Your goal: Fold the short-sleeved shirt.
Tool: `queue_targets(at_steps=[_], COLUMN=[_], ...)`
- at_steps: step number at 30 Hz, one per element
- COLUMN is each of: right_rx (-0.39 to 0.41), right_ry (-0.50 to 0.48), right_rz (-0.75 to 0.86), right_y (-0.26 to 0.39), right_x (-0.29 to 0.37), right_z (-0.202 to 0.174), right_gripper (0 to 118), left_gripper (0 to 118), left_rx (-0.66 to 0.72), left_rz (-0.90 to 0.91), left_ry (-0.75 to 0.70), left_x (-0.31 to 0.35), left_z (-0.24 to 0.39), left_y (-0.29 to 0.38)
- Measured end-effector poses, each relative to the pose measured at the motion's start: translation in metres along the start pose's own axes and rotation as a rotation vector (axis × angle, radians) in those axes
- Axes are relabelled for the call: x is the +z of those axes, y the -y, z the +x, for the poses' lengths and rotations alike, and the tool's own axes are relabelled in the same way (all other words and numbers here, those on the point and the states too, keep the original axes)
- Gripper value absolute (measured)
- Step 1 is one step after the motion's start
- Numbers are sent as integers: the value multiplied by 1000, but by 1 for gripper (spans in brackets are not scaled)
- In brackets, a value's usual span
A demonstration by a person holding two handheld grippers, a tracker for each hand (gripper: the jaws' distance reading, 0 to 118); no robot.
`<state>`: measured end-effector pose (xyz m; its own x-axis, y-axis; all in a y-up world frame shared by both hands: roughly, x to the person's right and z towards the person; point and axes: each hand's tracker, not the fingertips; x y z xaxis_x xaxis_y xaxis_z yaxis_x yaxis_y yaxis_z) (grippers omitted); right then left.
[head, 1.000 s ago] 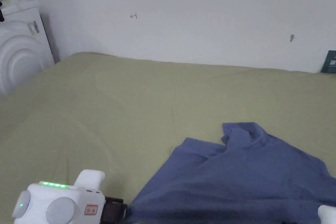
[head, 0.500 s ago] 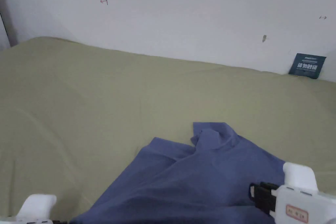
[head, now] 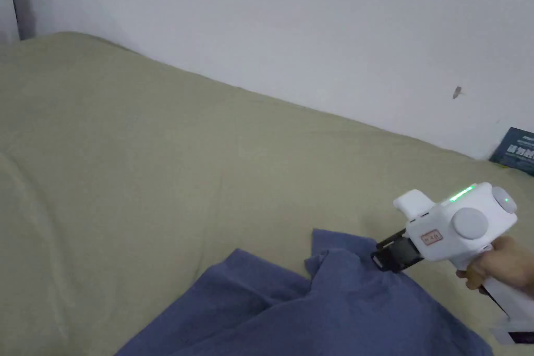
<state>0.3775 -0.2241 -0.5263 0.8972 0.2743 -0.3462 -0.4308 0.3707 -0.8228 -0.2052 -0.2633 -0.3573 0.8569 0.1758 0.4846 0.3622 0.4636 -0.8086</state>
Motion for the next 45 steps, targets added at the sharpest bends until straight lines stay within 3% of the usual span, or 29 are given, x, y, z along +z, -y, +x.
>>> queue_targets(at_steps=[5,6,7,8,9,14,15,17,21,25,28,37,45], right_rx=[-18,-20,-34,-78,-136,-202,-220,-271,-301,-310,-337,-458,-489], right_ry=[-111,-101,-112,-135,-179,-193,-144,-175,-130,13,92,304,468], right_rz=[-11,-5,1,8,14,106,129,188,330,439,503,694,800], right_y=[-1,0,-1,0,-1,1,1,2,3,2,-1,-30,-76], right_x=[-38,-39,-39,-38,-37,-12,-4,16,70,123,163,269,335], right_z=[9,9,9,11,15,8,5,7,5,3,14,75,120], right_gripper=[98,93,77,45,2,1,1,1,1,1,1,1,1], left_gripper=[6,6,6,6,6,6,6,6,6,5,5,5,5], left_rx=[27,31,34,34,38,44,46,49,64,-9,-17,-182,-254], left_rz=[1,2,0,-2,-3,8,15,34,123,279,303,444,515], left_ry=[13,16,20,17,16,30,33,51,88,16,57,4,-130], left_x=[2,2,2,2,2,4,6,10,27,48,61,102,122], left_z=[-1,-1,-1,0,-2,-2,-2,-4,-11,-5,-3,5,25], left_y=[-1,-1,0,1,1,0,-2,-7,-33,-74,-120,-285,-414])
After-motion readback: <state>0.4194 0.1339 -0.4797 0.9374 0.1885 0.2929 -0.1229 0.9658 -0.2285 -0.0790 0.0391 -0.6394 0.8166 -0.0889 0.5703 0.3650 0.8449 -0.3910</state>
